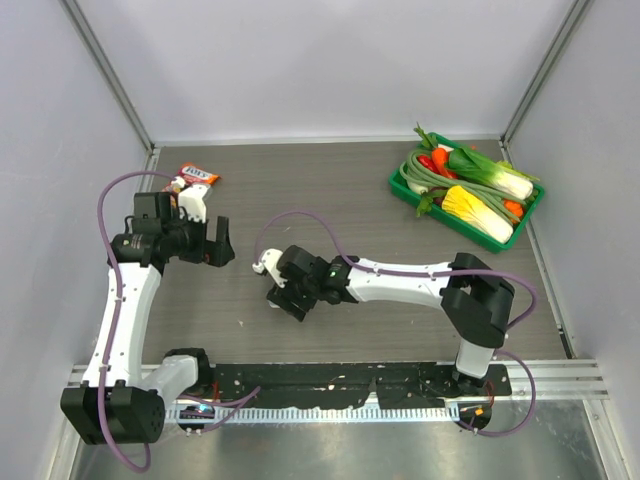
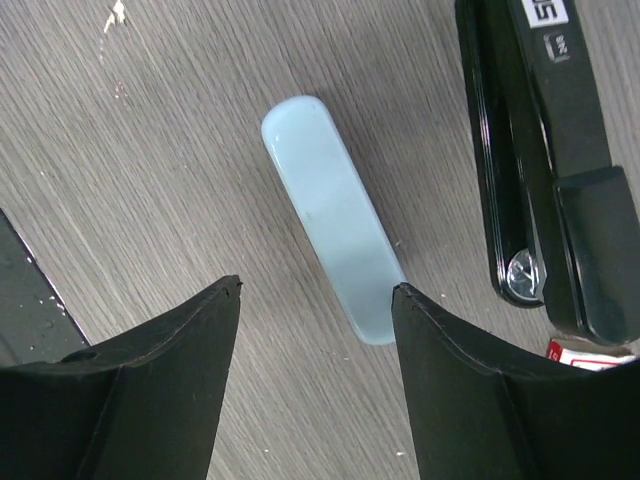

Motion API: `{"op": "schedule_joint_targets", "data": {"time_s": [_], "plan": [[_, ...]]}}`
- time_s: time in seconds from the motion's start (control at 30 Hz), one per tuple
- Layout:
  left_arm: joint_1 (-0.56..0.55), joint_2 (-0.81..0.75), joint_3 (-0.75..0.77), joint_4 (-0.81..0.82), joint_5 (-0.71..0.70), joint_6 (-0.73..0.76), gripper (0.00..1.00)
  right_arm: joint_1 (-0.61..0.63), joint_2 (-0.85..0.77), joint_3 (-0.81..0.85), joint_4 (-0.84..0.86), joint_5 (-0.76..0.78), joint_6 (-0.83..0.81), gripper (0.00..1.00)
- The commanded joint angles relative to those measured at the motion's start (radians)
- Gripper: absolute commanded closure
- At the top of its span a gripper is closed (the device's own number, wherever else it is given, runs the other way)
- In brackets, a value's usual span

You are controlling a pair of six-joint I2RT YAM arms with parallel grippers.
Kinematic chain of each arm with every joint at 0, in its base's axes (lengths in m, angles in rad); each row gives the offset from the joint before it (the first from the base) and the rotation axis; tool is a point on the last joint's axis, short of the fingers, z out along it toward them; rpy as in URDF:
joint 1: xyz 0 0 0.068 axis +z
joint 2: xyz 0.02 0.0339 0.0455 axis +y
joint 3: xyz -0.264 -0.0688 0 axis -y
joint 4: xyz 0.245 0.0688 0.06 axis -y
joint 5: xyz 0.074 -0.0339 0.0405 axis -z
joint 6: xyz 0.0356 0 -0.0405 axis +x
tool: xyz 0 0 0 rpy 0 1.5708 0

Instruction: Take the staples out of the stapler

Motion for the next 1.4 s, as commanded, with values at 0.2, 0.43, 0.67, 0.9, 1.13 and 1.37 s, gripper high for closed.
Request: {"op": "schedule_joint_targets", "data": {"time_s": [0.2, 0.43, 0.67, 0.9, 1.13, 1.37], "plan": [[-0.002, -0.012, -0.003, -0.020, 0.050, 0.038, 0.00, 0.010, 0.053, 0.061, 0.027, 0.060, -0.079, 0.30], [-0.002, -0.015, -0.006, -0.022, 0.057, 0.042, 0.00, 0.010, 0.049, 0.056, 0.027, 0.125, -0.137, 0.22], [-0.002, -0.022, -0.006, -0.031, 0.052, 0.053, 0.00, 0.010, 0.072, 0.059, 0.012, 0.074, -0.154, 0.22], [-0.002, -0.037, -0.016, -0.031, 0.044, 0.065, 0.00, 0.009, 0.078, 0.070, -0.011, 0.024, -0.155, 0.40], [0.000, -0.037, -0.020, -0.028, 0.060, 0.067, 0.00, 0.010, 0.069, 0.094, -0.020, -0.033, -0.122, 0.78], [-0.002, -0.045, -0.023, -0.014, 0.207, 0.050, 0.00, 0.000, 0.012, 0.105, 0.033, -0.065, 0.015, 0.98]]}}
